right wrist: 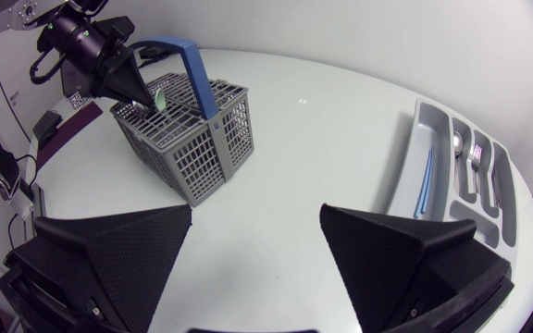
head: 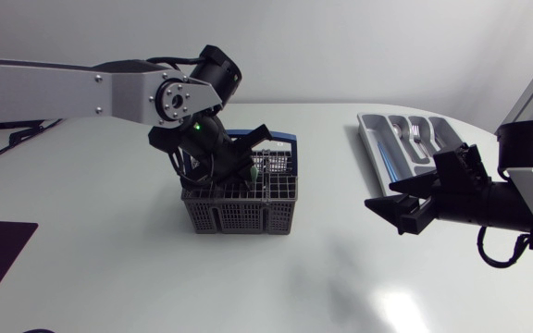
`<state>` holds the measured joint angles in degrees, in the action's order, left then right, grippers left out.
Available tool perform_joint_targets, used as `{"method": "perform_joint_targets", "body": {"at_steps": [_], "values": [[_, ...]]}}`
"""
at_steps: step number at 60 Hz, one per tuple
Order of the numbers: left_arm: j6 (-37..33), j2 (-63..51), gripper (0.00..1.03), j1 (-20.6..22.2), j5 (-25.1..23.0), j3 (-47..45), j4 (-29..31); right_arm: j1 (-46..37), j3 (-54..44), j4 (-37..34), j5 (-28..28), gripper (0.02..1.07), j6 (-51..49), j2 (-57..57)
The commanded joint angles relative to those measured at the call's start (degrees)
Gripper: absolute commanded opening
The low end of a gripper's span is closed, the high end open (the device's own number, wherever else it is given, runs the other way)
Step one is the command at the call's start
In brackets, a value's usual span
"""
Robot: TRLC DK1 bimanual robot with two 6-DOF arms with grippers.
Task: Unload the cutlery basket into the drawer organizer.
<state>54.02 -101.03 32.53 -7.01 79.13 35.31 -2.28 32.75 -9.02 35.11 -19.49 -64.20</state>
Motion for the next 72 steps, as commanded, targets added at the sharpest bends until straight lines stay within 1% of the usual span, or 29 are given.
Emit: {"method": "perform_joint_targets", "body": {"at_steps": [1, 18, 41, 48, 61, 72], "values": [[-0.32, 0.49, 0.06, -0.63, 0.41, -0.82, 0.11, 0.44, -1.38, 0.05, -0.31, 1.02, 0.5, -0.75], [-0.41, 3.04, 0.06, -1.16, -1.17, -1.09, 0.11, 1.23, -1.46, -0.04, -0.48, 1.02, 0.5, -0.31], [-0.32, 5.94, 0.06, -1.25, -3.01, -2.23, 0.11, 3.34, -1.46, -0.04, -2.15, 1.02, 0.41, -0.22], [-0.23, 6.9, 0.06, -1.6, -4.68, -2.32, 0.11, 3.69, -1.46, -0.04, -2.42, 1.02, 0.41, -0.22], [-0.32, 9.28, 0.06, -1.51, -5.91, -2.93, 0.11, 4.74, -1.38, -0.21, -3.12, 1.02, 0.5, -0.04], [-0.23, 10.95, 0.06, -1.07, -6.35, -3.02, 1.34, 5.54, -1.2, -0.48, -3.47, 1.02, 0.59, 0.22]]}}
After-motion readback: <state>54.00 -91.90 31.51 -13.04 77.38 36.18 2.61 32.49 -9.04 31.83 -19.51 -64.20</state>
